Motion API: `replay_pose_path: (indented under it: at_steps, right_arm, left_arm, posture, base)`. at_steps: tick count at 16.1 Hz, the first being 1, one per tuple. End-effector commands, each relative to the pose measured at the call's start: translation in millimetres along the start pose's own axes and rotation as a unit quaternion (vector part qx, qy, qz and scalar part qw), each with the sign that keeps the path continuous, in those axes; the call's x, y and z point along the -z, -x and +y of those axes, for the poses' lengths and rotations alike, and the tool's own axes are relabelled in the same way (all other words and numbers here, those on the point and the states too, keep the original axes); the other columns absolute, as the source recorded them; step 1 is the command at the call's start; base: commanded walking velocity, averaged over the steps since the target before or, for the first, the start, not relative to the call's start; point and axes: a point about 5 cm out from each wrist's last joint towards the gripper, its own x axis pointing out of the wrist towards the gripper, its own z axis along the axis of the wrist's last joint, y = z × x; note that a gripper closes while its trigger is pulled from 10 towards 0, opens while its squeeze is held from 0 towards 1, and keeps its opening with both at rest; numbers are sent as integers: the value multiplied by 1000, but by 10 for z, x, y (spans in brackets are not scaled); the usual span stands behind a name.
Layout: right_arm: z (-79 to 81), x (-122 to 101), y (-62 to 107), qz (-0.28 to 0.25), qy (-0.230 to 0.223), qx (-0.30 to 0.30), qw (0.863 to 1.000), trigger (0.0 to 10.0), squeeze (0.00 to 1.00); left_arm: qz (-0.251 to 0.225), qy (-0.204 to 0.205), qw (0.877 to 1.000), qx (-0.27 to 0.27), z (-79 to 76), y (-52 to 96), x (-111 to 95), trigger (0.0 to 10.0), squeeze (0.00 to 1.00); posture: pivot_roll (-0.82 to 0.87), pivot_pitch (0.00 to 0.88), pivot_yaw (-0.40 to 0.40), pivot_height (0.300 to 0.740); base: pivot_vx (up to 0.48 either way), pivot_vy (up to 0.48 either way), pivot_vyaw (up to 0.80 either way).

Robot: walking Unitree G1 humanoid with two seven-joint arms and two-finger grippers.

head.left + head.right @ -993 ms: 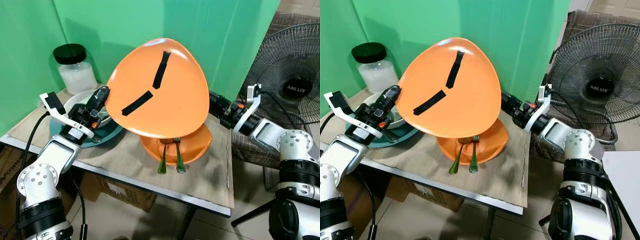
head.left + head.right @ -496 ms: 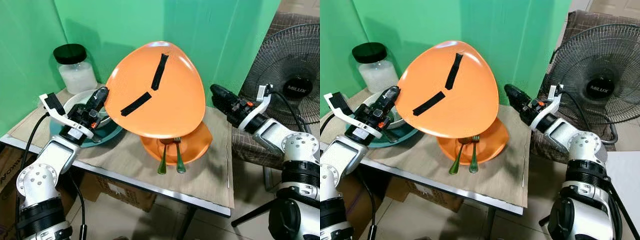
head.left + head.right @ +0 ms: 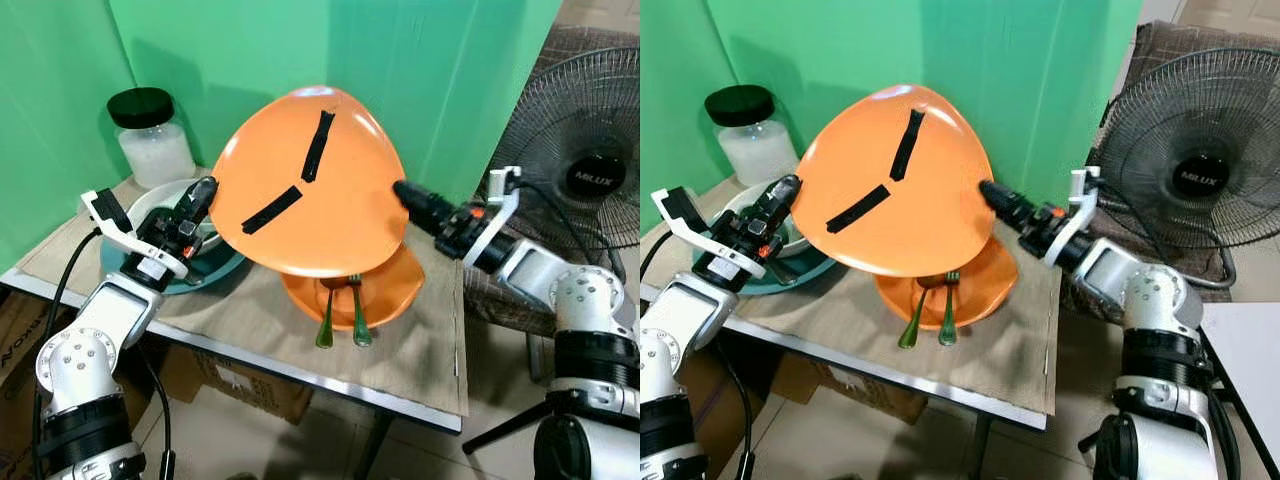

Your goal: Setting the table

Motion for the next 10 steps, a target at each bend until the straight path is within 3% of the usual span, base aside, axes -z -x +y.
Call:
replay_pose_path:
  at_steps: [1, 2, 3, 10]
  right_arm:
    - [21, 42, -9, 9, 1, -6, 1000, 3804, 0]
    - [20, 51, -11, 10, 1, -6, 1000, 3804, 0]
    - [21, 61, -12, 10, -6, -8, 1000, 0, 0]
    - [55, 161, -30, 18, -22, -22, 999, 0, 0]
  left_arm:
    - [-17, 3, 999, 30, -87, -62, -65, 0, 0]
    - [-18, 3, 999, 30, -87, -65, -64, 0, 0]
    - [-17, 3, 999, 30, -86, -69, -61, 0, 0]
    - [-10, 2, 999, 31, -95, -80, -37, 0, 0]
  posture:
    - [-81, 0, 1, 740]
    - [-81, 0, 1, 740]
    - [-81, 0, 1, 740]
    - [-83, 0, 7, 740]
  base:
    - [0, 0, 0]
    - [0, 0, 0]
    - [0, 0, 0]
    - [0, 0, 0]
